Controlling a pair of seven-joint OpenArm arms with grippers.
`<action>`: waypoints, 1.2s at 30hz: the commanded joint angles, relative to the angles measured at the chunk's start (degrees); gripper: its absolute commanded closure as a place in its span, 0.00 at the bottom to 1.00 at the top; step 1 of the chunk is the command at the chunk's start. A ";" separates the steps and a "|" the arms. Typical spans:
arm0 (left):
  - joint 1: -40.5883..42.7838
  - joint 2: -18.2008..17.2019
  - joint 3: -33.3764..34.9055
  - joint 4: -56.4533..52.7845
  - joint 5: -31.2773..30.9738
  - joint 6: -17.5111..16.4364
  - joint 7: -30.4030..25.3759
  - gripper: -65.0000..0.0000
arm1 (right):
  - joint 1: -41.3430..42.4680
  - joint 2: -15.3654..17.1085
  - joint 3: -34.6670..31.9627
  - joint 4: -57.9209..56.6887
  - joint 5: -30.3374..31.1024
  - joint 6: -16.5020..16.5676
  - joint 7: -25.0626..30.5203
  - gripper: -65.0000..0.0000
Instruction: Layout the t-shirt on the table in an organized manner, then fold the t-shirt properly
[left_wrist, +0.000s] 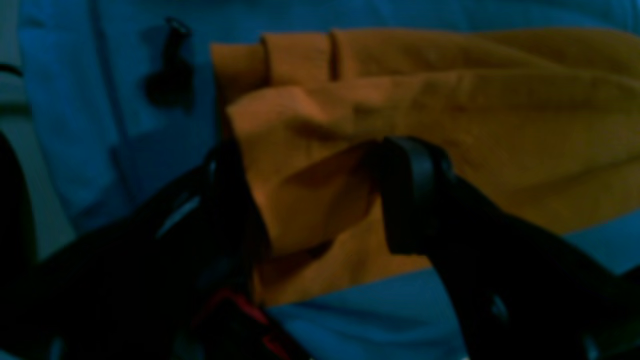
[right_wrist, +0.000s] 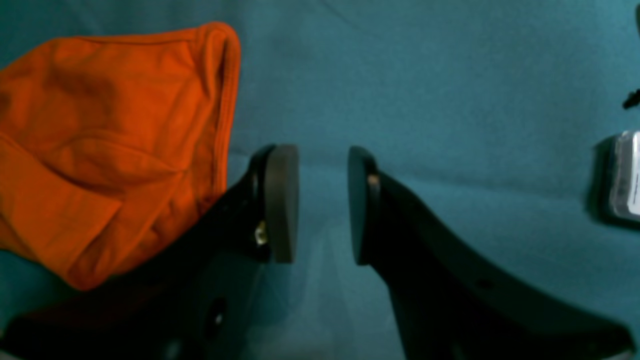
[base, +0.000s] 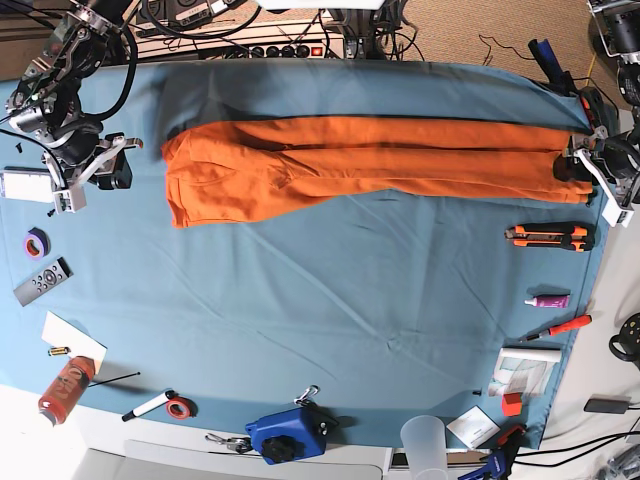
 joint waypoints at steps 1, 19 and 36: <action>1.11 -0.61 0.09 -0.37 4.96 2.34 3.39 0.37 | 0.48 0.94 0.44 0.76 0.81 0.06 0.92 0.73; 3.93 1.53 -0.09 -0.31 -14.93 0.46 11.02 1.00 | 0.50 0.94 0.44 0.76 0.81 0.06 0.94 0.73; -3.45 1.40 -0.55 17.68 -14.95 -0.70 11.69 1.00 | 0.50 0.92 0.44 0.76 0.81 0.06 1.07 0.73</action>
